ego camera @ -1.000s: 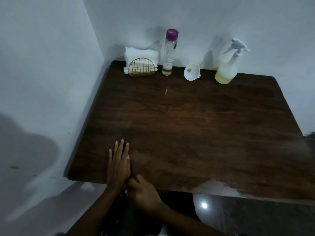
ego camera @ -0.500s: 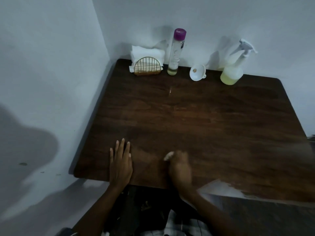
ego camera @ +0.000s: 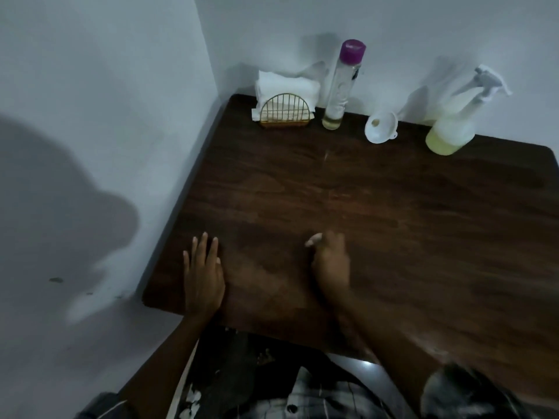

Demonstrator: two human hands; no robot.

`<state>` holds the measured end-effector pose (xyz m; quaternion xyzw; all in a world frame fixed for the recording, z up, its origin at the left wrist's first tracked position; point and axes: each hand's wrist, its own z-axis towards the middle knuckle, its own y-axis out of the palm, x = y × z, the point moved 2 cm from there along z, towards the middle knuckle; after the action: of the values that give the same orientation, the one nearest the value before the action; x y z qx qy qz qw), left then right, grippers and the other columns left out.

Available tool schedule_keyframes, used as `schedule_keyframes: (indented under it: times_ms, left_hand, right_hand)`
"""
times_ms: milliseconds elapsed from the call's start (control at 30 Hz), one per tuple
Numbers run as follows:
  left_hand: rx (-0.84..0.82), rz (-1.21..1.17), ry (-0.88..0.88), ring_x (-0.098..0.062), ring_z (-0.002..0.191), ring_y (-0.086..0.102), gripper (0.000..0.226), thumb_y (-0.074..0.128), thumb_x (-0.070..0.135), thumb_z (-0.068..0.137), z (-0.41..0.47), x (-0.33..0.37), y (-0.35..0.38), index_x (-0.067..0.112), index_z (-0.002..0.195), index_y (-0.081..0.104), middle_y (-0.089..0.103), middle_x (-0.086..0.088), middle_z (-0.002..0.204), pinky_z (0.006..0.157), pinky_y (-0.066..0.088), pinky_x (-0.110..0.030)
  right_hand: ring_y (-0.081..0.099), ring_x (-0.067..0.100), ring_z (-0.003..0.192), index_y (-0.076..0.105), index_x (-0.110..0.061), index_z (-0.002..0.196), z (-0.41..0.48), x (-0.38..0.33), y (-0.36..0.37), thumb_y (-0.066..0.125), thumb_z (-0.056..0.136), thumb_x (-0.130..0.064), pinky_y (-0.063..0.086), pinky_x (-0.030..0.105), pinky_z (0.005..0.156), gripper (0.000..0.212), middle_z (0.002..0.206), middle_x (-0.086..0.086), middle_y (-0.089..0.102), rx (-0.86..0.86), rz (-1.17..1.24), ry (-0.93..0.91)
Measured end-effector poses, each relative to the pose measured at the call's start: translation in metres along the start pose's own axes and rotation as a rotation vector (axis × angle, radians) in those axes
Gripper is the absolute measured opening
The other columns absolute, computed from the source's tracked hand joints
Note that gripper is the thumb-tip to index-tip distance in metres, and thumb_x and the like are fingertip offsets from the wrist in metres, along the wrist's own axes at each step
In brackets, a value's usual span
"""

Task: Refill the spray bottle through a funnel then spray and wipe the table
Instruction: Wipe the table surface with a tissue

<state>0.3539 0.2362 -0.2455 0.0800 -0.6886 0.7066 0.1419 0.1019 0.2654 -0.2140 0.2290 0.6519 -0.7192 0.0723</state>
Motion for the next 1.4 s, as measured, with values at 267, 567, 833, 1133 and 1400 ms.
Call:
schedule_keyframes:
  times_ms: [267, 567, 833, 1133, 1400]
  left_hand:
    - [0.01, -0.03, -0.035, -0.033, 0.137, 0.028, 0.051, 0.022, 0.023, 0.092, -0.004, -0.009, 0.002, 0.004, 0.132, 0.047, 0.038, -0.018, 0.144, 0.111, 0.019, -0.052]
    - [-0.034, 0.006, -0.069, -0.036, 0.135, 0.031, 0.051, 0.022, 0.022, 0.091, -0.009, -0.008, -0.001, 0.004, 0.13, 0.049, 0.039, -0.02, 0.143, 0.108, 0.024, -0.054]
    - [-0.056, 0.005, -0.13, -0.037, 0.136, 0.029, 0.054, 0.018, 0.025, 0.091, -0.011, -0.024, -0.01, 0.005, 0.132, 0.047, 0.038, -0.02, 0.144, 0.109, 0.022, -0.055]
    - [0.007, -0.085, -0.158, -0.036, 0.136, 0.029, 0.052, 0.018, 0.025, 0.094, -0.007, -0.037, -0.018, 0.005, 0.132, 0.047, 0.039, -0.019, 0.143, 0.112, 0.02, -0.051]
    - [0.032, -0.153, -0.179, -0.038, 0.123, 0.047, 0.05, 0.021, 0.025, 0.095, 0.011, -0.047, -0.024, 0.003, 0.127, 0.052, 0.049, -0.02, 0.134, 0.1, 0.04, -0.056]
  right_hand:
    - [0.05, 0.018, 0.09, 0.065, -0.014, 0.093, -0.047, -0.049, 0.033, 0.047, 0.094, -0.021, 0.038, 0.025, 0.076, 0.019, 0.098, 0.006, 0.057, -0.182, 0.084, -0.728]
    - [0.05, 0.02, 0.095, 0.064, -0.013, 0.091, 0.057, -0.025, 0.017, 0.052, 0.086, -0.006, 0.048, 0.036, 0.078, 0.016, 0.101, 0.006, 0.053, -0.006, 0.012, -0.071]
    - [0.043, 0.019, 0.083, 0.068, -0.012, 0.082, -0.071, -0.094, 0.058, 0.048, 0.085, -0.026, 0.044, 0.026, 0.056, 0.024, 0.09, 0.003, 0.06, -0.362, 0.099, -0.962]
    - [0.043, 0.034, 0.108, 0.067, -0.006, 0.103, 0.127, -0.035, 0.03, 0.048, 0.086, -0.006, 0.049, 0.039, 0.079, 0.025, 0.115, 0.015, 0.051, 0.021, -0.052, 0.035]
    - [0.048, 0.021, 0.08, 0.067, -0.012, 0.076, -0.044, -0.143, 0.077, 0.062, 0.084, -0.021, 0.037, 0.03, 0.065, 0.013, 0.088, 0.006, 0.062, -0.425, 0.119, -1.023]
